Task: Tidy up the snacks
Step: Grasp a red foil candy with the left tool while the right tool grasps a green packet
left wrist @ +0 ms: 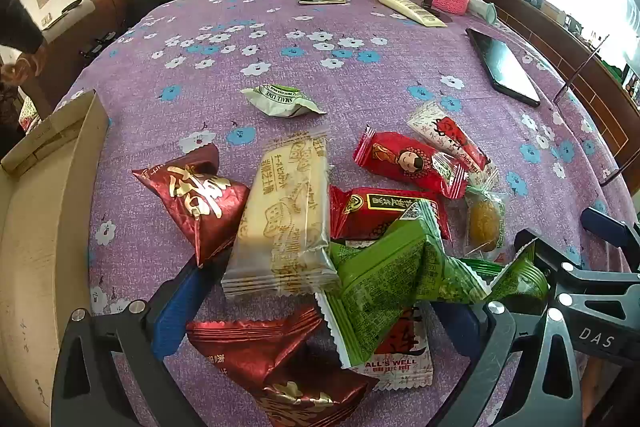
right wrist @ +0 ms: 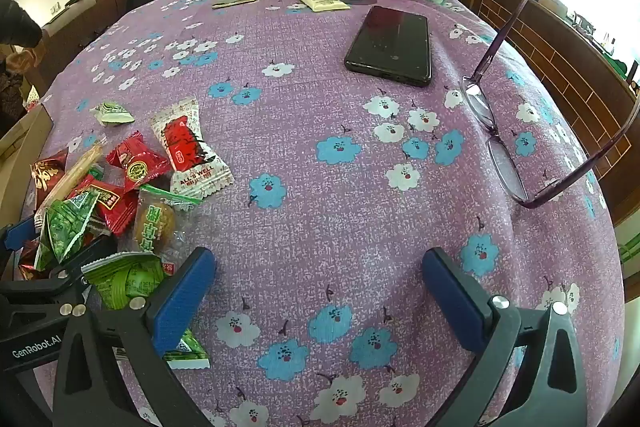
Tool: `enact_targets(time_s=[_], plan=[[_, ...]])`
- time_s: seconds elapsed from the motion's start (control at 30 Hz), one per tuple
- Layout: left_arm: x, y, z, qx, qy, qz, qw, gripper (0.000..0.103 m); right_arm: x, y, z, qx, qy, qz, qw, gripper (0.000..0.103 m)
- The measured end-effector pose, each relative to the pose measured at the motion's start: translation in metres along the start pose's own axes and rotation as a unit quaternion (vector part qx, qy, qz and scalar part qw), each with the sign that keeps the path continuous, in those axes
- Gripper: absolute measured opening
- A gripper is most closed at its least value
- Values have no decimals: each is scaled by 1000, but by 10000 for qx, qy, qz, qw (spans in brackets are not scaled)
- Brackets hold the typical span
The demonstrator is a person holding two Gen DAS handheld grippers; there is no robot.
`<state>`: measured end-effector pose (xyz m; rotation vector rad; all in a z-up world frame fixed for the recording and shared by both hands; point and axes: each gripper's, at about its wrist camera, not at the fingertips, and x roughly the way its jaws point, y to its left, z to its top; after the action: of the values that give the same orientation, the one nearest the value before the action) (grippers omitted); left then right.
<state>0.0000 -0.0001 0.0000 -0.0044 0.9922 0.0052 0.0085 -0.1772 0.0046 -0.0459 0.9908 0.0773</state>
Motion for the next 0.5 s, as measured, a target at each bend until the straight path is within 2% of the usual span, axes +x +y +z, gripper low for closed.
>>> enact_targets(time_s=[0.1,0.2,0.33,0.43,0.5], plan=[[0,0,0,-6,-3,-10,10000,103,-3,-5,-1,-49,96,126,9999,103],[0,0,0,-5,-5,-8,10000,103,-18,-10,-7,-64,-34,308,9995,103],[0,0,0,-9,-5,-8,10000,103,-45,-15,-17,-178,-396,254,9987,102],[-3,0,-2,12,42,-4,10000,103,-63,-12,-23,-123,-782,351,9962,95],[-11,-2,-7,155,138,-220,9995,101,-71,-17,-24,-6,-886,559,9945,95]])
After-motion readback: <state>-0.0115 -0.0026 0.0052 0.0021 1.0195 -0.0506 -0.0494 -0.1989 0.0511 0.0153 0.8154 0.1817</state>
